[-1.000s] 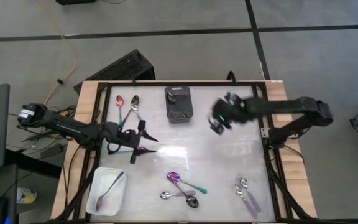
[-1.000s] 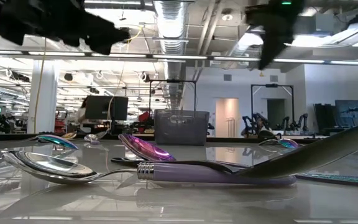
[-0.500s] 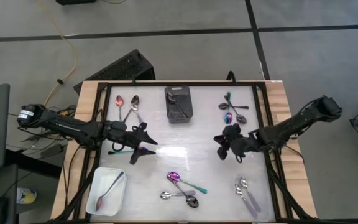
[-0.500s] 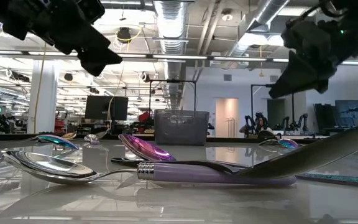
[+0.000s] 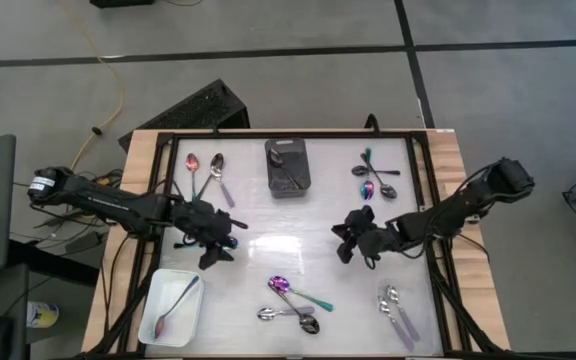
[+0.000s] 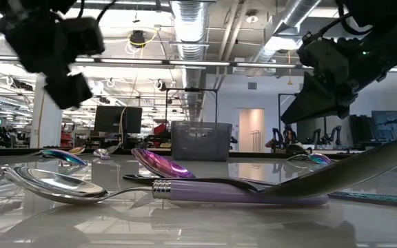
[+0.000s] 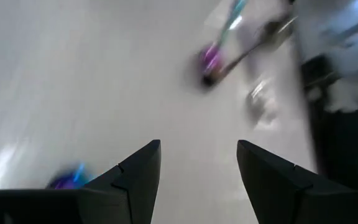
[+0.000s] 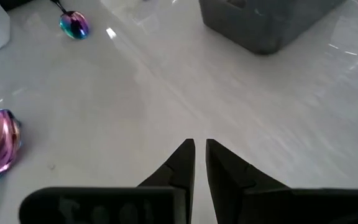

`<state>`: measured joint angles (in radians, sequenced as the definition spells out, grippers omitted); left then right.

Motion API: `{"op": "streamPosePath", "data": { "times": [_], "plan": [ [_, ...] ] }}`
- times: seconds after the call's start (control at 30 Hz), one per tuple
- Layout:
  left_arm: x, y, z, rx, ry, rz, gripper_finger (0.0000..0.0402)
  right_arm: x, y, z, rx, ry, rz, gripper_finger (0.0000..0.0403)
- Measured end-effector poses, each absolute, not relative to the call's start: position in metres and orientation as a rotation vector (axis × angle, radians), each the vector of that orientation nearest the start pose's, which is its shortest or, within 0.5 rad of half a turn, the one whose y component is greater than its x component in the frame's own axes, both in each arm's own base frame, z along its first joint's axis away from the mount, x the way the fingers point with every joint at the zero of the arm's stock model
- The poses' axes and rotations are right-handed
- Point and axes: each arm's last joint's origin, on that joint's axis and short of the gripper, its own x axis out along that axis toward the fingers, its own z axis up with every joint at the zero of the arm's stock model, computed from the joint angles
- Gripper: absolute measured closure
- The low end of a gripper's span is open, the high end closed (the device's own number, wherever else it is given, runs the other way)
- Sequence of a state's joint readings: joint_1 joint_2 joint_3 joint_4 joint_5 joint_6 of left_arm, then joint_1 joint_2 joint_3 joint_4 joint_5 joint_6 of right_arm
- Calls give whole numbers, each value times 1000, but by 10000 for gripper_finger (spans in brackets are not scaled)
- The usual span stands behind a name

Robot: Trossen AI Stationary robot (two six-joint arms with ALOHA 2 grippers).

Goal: Sort silverware by color (type)
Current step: Put the blue spoon into the white bin

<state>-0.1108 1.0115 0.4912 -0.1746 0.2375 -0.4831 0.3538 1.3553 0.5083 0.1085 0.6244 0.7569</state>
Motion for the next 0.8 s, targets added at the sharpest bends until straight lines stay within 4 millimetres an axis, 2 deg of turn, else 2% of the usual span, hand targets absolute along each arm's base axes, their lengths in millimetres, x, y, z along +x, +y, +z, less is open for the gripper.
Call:
{"op": "streamPosePath", "data": {
  "times": [0.13, 0.33, 0.5, 0.8],
  "plan": [
    [182, -24, 195, -458, 980, 10, 205, 230, 67, 155, 366, 523, -468, 337],
    [169, -22, 193, -422, 1132, 94, 205, 232, 64, 156, 357, 505, -484, 337],
    [165, -22, 179, -373, 1136, 154, 205, 233, 60, 157, 348, 501, -496, 337],
    [160, -22, 160, -371, 1122, 152, 205, 237, 53, 159, 316, 479, -505, 337]
  ]
}}
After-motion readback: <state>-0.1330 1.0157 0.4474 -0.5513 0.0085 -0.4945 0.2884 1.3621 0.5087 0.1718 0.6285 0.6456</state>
